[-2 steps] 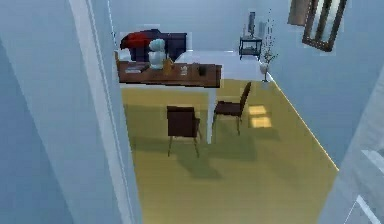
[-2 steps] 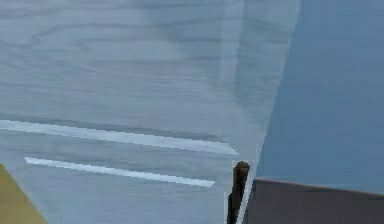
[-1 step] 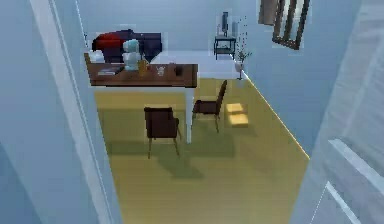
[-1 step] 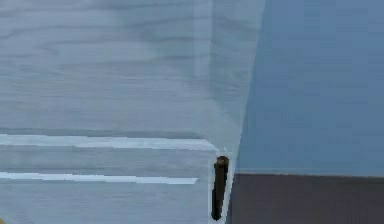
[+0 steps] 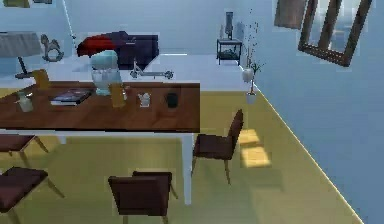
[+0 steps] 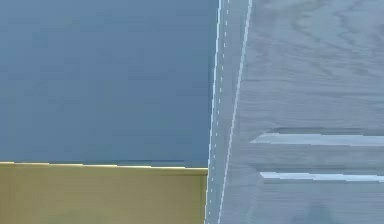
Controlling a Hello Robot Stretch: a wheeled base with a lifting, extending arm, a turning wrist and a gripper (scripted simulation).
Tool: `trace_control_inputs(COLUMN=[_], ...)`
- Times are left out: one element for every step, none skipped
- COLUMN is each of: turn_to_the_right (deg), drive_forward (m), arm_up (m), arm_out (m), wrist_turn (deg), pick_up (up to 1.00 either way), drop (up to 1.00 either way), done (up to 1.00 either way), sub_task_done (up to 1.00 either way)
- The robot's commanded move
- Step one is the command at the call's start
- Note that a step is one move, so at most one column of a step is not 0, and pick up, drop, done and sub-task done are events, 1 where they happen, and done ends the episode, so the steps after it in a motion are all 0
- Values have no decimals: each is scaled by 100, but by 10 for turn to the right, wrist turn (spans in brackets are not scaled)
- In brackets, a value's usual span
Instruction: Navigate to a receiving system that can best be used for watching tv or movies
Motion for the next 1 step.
trace_control_inputs(turn_to_the_right=[270], drive_forward=[0], arm_up=[0], arm_out=[0], wrist_turn=[0], pick_up=[0], drop=[0], done=[0], sub_task_done=[0])
